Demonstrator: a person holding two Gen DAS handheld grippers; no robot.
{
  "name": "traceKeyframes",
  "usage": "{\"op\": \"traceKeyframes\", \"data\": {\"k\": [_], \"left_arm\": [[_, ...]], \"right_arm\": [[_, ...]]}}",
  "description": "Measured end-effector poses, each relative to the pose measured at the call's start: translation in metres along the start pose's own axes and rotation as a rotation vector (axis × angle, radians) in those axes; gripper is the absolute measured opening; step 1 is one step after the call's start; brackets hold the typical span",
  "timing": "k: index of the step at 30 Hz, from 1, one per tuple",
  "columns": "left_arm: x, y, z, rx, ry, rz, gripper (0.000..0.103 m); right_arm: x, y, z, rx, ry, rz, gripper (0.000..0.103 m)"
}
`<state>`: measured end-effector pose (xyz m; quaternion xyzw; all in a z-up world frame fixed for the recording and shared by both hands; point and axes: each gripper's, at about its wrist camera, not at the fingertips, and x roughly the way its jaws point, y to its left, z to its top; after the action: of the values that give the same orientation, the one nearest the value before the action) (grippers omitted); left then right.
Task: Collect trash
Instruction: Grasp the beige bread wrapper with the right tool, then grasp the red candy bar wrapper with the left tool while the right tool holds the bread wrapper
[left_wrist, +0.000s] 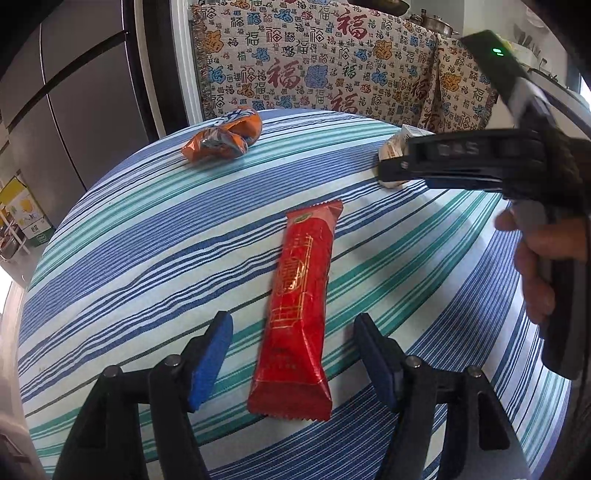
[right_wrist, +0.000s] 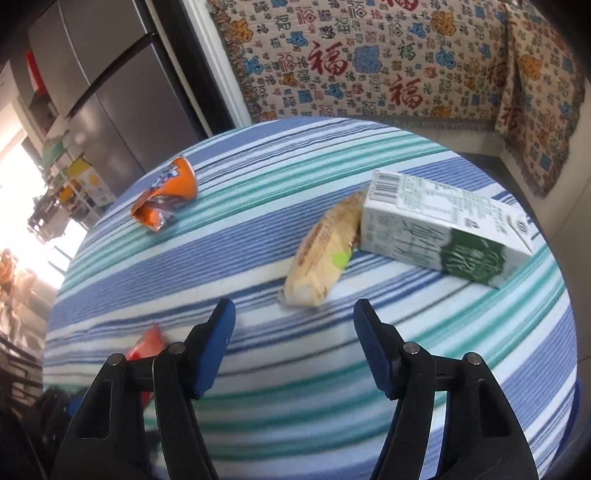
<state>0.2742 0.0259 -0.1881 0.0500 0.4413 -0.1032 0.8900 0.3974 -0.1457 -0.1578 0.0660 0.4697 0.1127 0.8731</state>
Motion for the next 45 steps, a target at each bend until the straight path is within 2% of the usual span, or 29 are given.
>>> {"op": "traceKeyframes", "data": {"k": [2,3,4,7,10,12,15,17,18,22,24,29,32,37,38,39,40,41,42,43,45], "left_arm": [[0.0,0.0,0.0,-0.002,-0.001,0.002,0.07],[0.0,0.0,0.0,-0.003,-0.002,0.002,0.07],[0.0,0.0,-0.001,-0.003,-0.002,0.002,0.07],[0.0,0.0,-0.001,-0.013,-0.008,0.006,0.07],[0.002,-0.002,0.0,-0.016,-0.014,0.019,0.071],[0.002,0.0,0.0,-0.019,-0.014,0.014,0.071],[0.002,0.001,0.0,0.008,-0.011,0.004,0.071],[0.0,0.004,-0.003,0.036,-0.006,-0.024,0.071],[-0.002,0.006,-0.005,0.05,-0.003,-0.034,0.071],[-0.012,0.014,-0.016,0.091,0.008,-0.065,0.071],[-0.015,0.018,-0.018,0.098,0.016,-0.082,0.071],[-0.016,0.017,-0.006,0.08,0.042,-0.177,0.071],[-0.009,0.011,0.007,0.08,0.063,-0.176,0.07],[0.005,0.005,0.02,0.086,0.127,-0.152,0.067],[0.006,0.004,0.021,0.088,0.131,-0.153,0.063],[0.006,0.003,0.022,0.091,0.134,-0.15,0.051],[0.006,0.002,0.023,0.093,0.136,-0.143,0.037],[0.005,0.002,0.023,0.092,0.139,-0.144,0.029],[0.004,0.002,0.024,0.087,0.137,-0.154,0.027],[0.002,0.002,0.024,0.082,0.132,-0.159,0.021],[-0.004,0.001,0.023,0.08,0.114,-0.153,0.018]], "right_arm": [[0.015,0.0,0.004,0.01,0.023,-0.044,0.044],[0.012,-0.001,0.005,-0.009,-0.003,-0.071,0.028],[0.01,-0.002,0.003,-0.02,0.002,-0.054,0.024],[-0.008,0.005,-0.014,-0.121,0.002,0.019,0.024],[-0.035,0.02,-0.049,-0.27,0.016,0.083,0.024],[-0.053,0.026,-0.075,-0.339,0.03,0.092,0.025],[-0.073,0.026,-0.109,-0.405,0.044,0.059,0.028],[-0.08,0.02,-0.124,-0.398,0.055,0.035,0.047],[-0.081,0.014,-0.13,-0.385,0.06,0.024,0.064],[-0.089,0.001,-0.144,-0.341,0.036,0.016,0.077],[-0.091,-0.003,-0.143,-0.307,0.045,0.014,0.078],[-0.098,-0.002,-0.119,-0.193,0.059,0.041,0.077],[-0.093,0.002,-0.098,-0.149,0.082,0.019,0.077],[-0.067,0.001,-0.075,-0.079,0.148,-0.015,0.062],[-0.063,0.0,-0.072,-0.074,0.149,-0.017,0.061],[-0.06,0.002,-0.07,-0.076,0.147,-0.023,0.056],[-0.057,0.004,-0.069,-0.082,0.145,-0.022,0.042],[-0.054,0.005,-0.068,-0.092,0.153,-0.016,0.03],[-0.052,0.006,-0.069,-0.098,0.164,-0.019,0.018],[-0.054,0.006,-0.07,-0.097,0.157,-0.024,0.014],[-0.065,0.004,-0.072,-0.101,0.133,-0.021,0.013]]}}
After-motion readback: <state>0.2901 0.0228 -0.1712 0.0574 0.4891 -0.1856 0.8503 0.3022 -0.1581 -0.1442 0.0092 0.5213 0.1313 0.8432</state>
